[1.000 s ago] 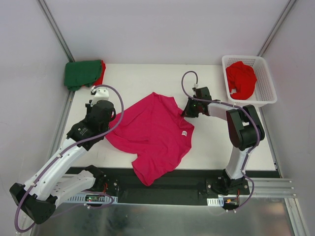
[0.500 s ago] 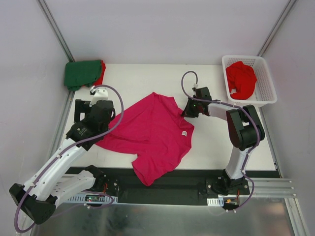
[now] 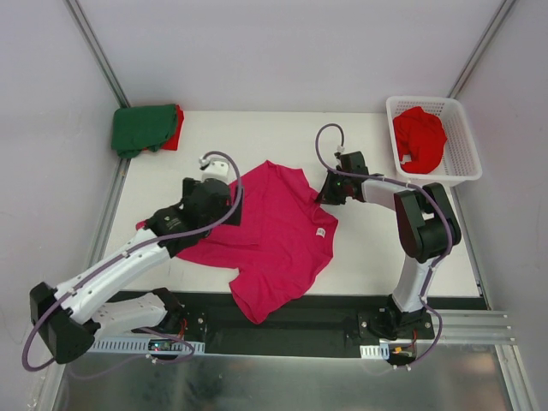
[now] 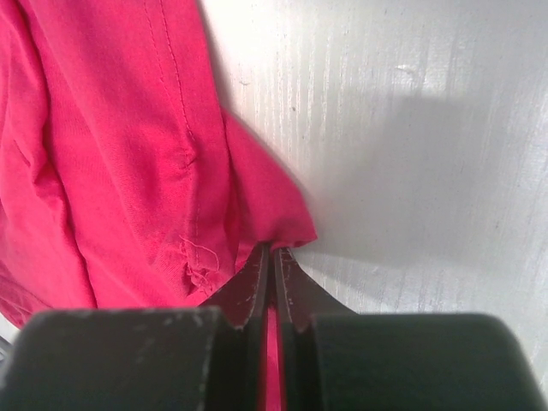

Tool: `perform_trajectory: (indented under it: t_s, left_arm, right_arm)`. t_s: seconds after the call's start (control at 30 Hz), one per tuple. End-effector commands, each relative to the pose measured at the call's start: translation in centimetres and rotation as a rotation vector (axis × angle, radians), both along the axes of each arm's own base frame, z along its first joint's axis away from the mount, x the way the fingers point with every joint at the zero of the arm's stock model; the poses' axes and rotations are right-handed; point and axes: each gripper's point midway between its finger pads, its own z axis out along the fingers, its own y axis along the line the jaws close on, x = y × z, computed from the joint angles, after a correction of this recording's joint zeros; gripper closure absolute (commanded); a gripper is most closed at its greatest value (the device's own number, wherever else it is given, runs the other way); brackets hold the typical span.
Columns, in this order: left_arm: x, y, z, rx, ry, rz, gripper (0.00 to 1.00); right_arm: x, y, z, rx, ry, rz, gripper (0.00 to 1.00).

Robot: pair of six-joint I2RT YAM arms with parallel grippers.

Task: Fold and stack the t-shirts
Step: Flatten out the tshirt

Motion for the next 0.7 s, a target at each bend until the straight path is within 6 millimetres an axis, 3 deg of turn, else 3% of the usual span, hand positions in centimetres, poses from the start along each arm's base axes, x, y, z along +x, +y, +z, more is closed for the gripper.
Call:
perform_trajectory:
  t_s: [0.0,0.13,0.23,0.43,0.67]
  left_arm:
    - [-0.8,-5.3,-3.9,-0.139,0.105,-0.072,0.01]
    - [-1.7,-8.5,-6.0,-0.136,0.155,-0.146,0.05]
    - [-2.1,-9.7,-7.3,-0.125,0.176,-0.165,0.12]
    - [-2.6,-10.8,-9.7,-0.133,0.215,-0.166,0.24]
    - [-3.3,-9.9,-13.2,-0.093,0.263,-0.126,0.28]
  right_arm:
    - [0.1,-0.2,2.1,0.001,-0.045,0.013,0.99]
    - [0.0,-0.3,2.1,-0.003,-0.042,0.009,0.99]
    - [-0.1,-0.2,2.0,-0.001,-0.038,0.013,0.99]
    - [-0.3,0.0,1.9,-0.003,-0.036,0.018,0.99]
    - [-0.4,-0.1,1.8,-0.005,-0.036,0.02,0.99]
